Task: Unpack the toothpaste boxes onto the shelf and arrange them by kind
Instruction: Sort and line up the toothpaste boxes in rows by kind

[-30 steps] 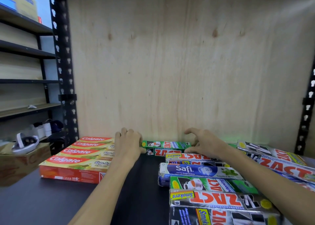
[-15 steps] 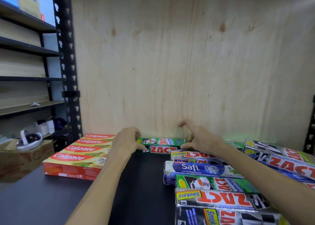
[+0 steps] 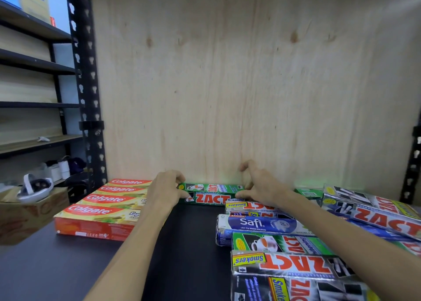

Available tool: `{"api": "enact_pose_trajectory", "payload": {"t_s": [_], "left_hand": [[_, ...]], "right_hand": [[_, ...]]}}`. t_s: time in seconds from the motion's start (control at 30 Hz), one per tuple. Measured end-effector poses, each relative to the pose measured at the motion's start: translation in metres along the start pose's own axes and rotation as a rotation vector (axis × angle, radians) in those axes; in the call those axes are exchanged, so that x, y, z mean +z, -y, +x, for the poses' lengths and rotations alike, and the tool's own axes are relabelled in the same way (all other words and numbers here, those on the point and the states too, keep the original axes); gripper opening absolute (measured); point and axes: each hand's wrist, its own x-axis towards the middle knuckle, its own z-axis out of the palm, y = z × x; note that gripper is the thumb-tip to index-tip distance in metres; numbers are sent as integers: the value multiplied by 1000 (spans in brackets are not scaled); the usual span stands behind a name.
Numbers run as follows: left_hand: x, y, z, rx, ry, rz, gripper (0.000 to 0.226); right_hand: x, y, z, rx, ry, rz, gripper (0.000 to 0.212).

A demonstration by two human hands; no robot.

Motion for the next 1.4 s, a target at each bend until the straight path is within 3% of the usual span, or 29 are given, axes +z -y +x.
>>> {"api": "enact_pose_trajectory", "payload": {"t_s": [0.3, 0.63, 0.87, 1.03, 1.17, 1.4], "left_hand": [[-7, -19, -17, 79, 26, 67, 45], [-16, -84, -112, 428, 53, -467, 7], [-27, -75, -185, 510, 151, -497, 16], [-36, -70, -209, 546, 226, -369, 38], [-45, -69, -217, 530, 237, -408, 30], [-81, -28, -229, 463, 237, -397, 27]], "right_hand": [[-24, 4, -31, 10, -61, 27, 56], [-69, 6, -128, -50, -176, 67, 39], [-82, 11, -214, -56, -241, 116, 24], [-78, 8, -261, -93, -190, -18, 40], [-67, 14, -267, -137, -203, -161, 39], [-44, 53, -262, -220, -157, -37, 35]]}}
